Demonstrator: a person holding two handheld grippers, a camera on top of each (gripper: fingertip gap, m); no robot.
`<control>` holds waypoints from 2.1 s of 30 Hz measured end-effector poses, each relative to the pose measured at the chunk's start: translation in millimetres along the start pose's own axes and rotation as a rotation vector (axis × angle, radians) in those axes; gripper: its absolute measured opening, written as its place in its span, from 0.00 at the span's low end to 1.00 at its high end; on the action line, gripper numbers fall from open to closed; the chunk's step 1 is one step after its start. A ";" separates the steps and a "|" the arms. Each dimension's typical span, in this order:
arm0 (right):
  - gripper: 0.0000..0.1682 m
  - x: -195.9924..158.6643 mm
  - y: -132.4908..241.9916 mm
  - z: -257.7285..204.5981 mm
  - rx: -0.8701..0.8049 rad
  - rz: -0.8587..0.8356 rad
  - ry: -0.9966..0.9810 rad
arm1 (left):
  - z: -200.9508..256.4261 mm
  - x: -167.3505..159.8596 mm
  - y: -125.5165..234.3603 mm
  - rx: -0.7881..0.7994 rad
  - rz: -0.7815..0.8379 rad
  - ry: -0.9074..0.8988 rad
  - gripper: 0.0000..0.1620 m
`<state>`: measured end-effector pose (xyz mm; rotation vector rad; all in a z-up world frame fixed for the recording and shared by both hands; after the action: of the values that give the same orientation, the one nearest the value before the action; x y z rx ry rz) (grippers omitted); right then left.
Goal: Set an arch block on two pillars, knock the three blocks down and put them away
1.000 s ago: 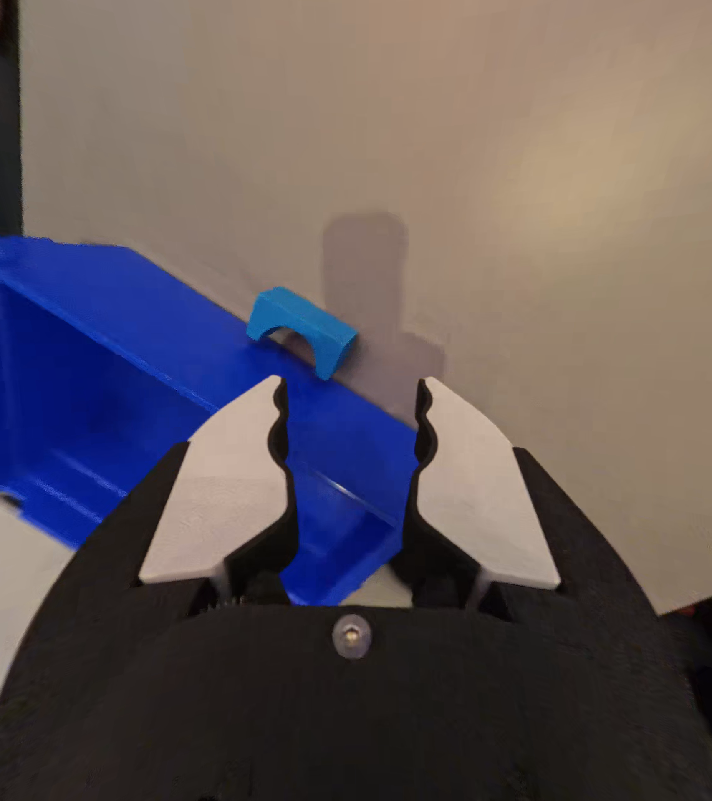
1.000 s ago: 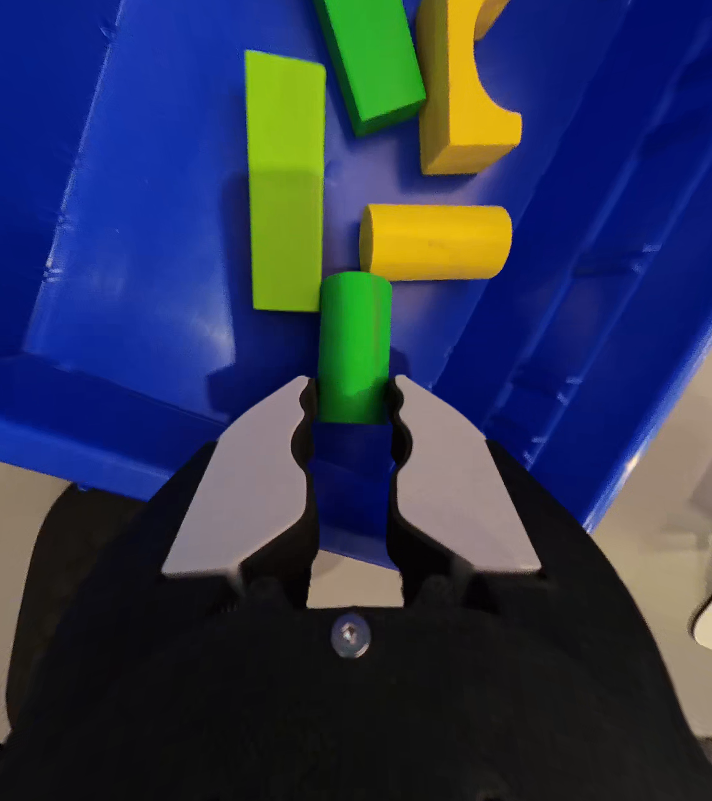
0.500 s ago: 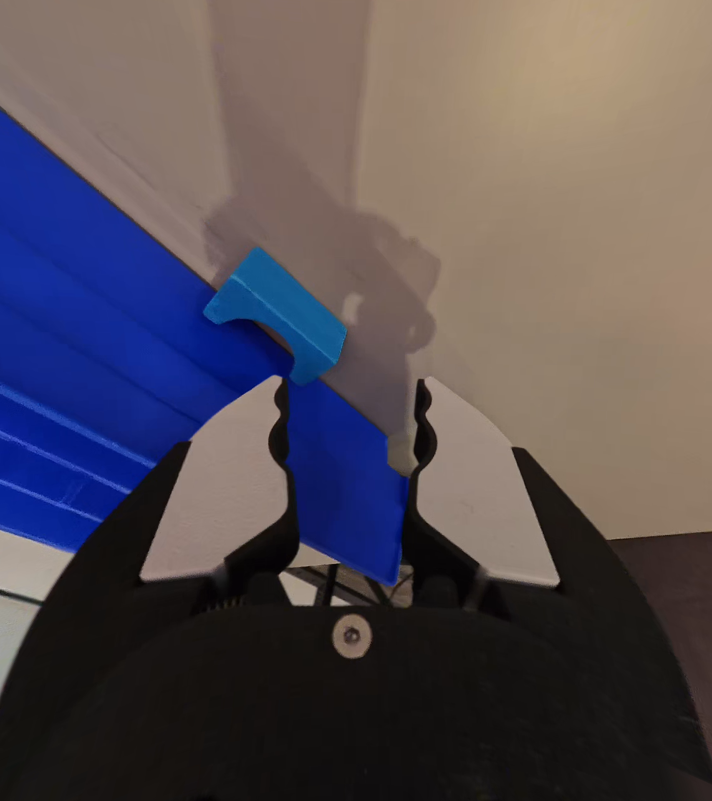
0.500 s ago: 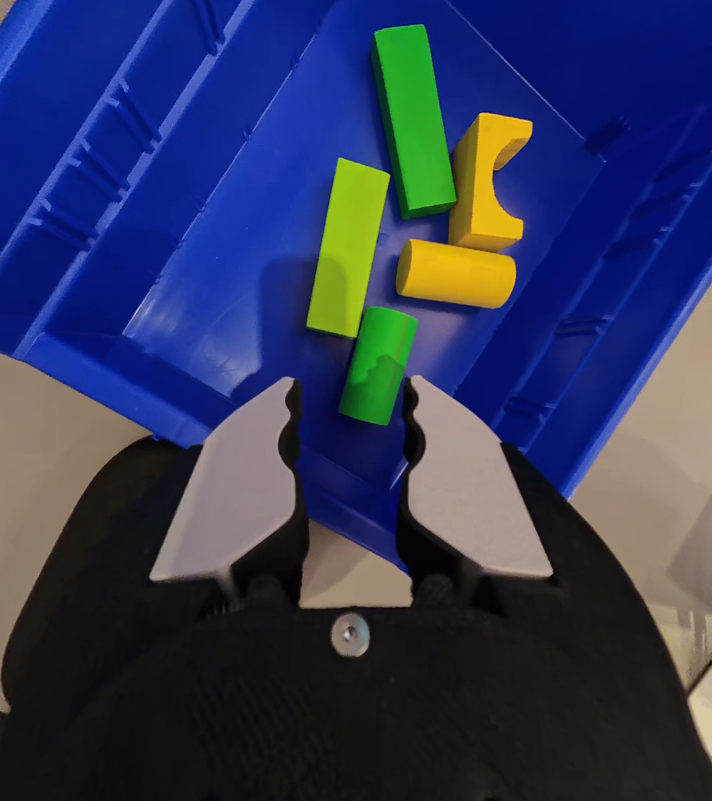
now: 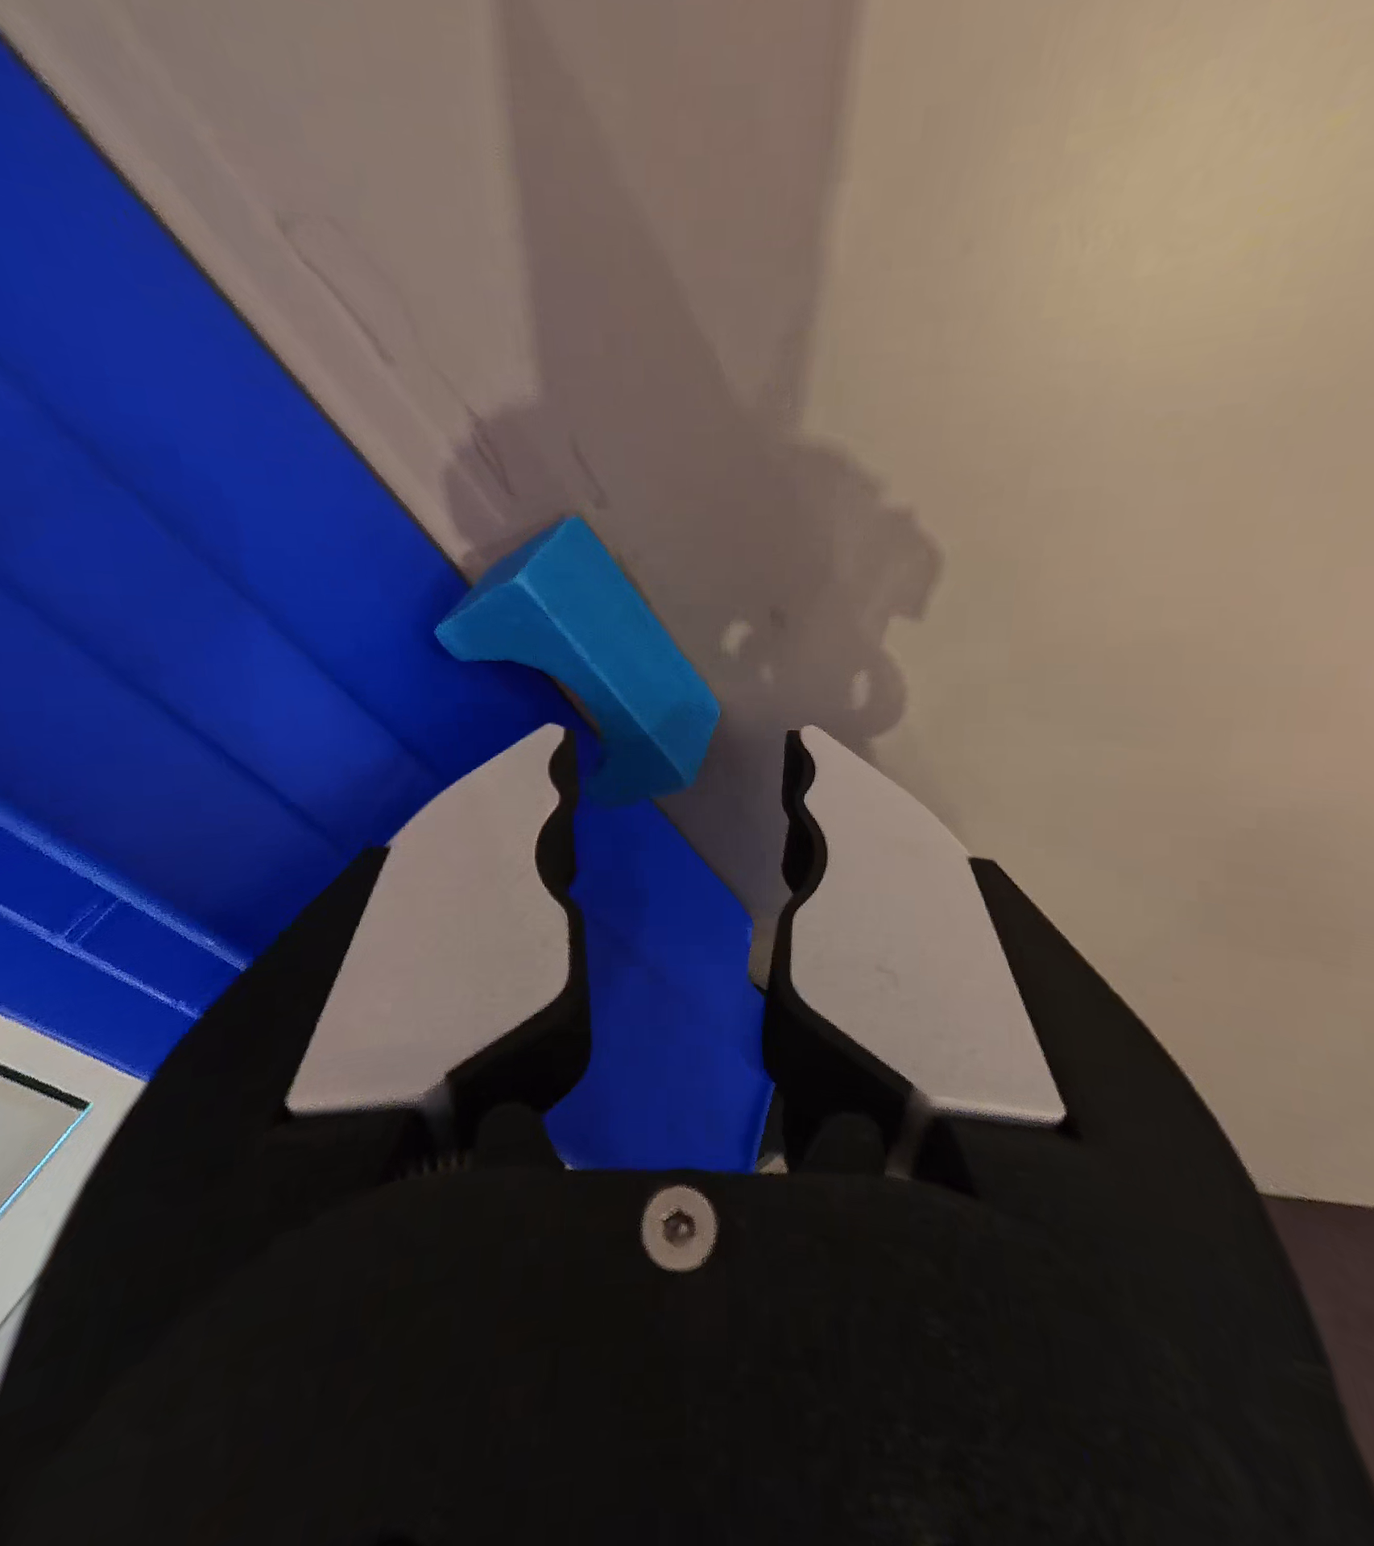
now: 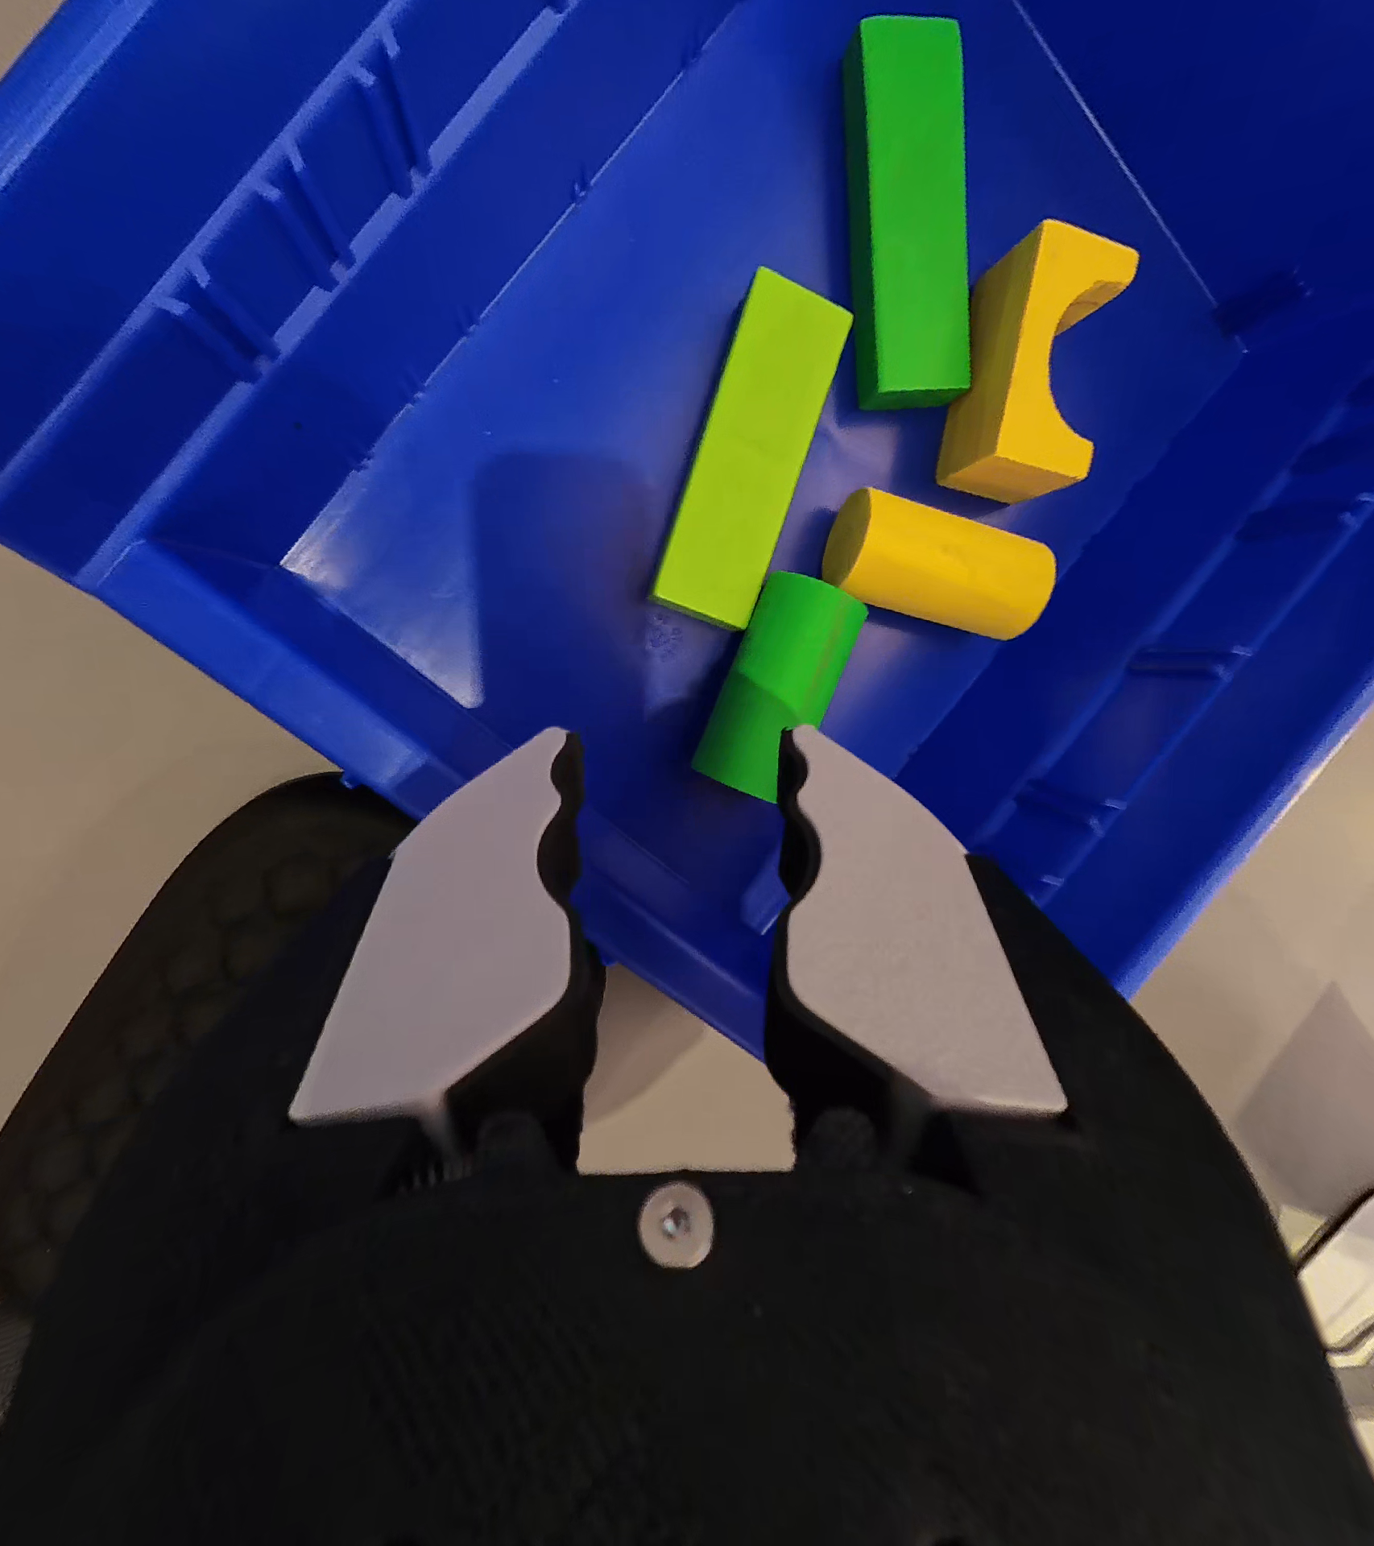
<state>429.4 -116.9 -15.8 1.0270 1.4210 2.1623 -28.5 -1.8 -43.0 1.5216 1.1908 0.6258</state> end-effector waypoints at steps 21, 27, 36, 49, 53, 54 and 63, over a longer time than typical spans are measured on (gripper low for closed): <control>0.27 -6.2 33.8 -5.2 -0.136 0.068 -0.029 | 34.2 -1.3 44.2 -0.032 0.173 -0.304 0.08; 0.33 51.2 64.4 -45.6 -0.296 0.506 0.154 | 62.9 -15.7 126.4 -0.715 0.587 -0.415 0.08; 0.50 122.9 56.2 -120.6 -0.094 0.958 0.463 | 110.1 -21.7 155.2 -1.232 0.686 -0.533 0.08; 0.43 77.8 53.9 -32.7 -0.091 0.557 0.264 | 63.3 -49.4 152.7 -1.070 1.017 -0.564 0.20; 0.43 44.4 10.2 15.5 0.114 0.317 0.089 | 25.8 -80.7 152.0 -0.917 1.258 -0.537 0.28; 0.43 43.3 1.7 11.6 0.180 0.321 0.120 | 19.8 -86.6 149.2 -0.905 1.284 -0.533 0.29; 0.45 46.9 -32.4 11.6 0.084 0.222 0.269 | -22.3 -117.0 127.4 -0.694 1.348 -0.435 0.39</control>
<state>403.4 -65.6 -24.5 0.9924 1.5939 2.4979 -44.9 -92.5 105.1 1.5358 -0.5288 1.2892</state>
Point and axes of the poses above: each gripper's, where its closed fingertips meet, y back along the fingers, x out of its top, z = x × y across the jaws, the point moved 10 cm from there along y, back along the fingers, and after that the axes turned 6 degrees about y, right-handed, at the moved point
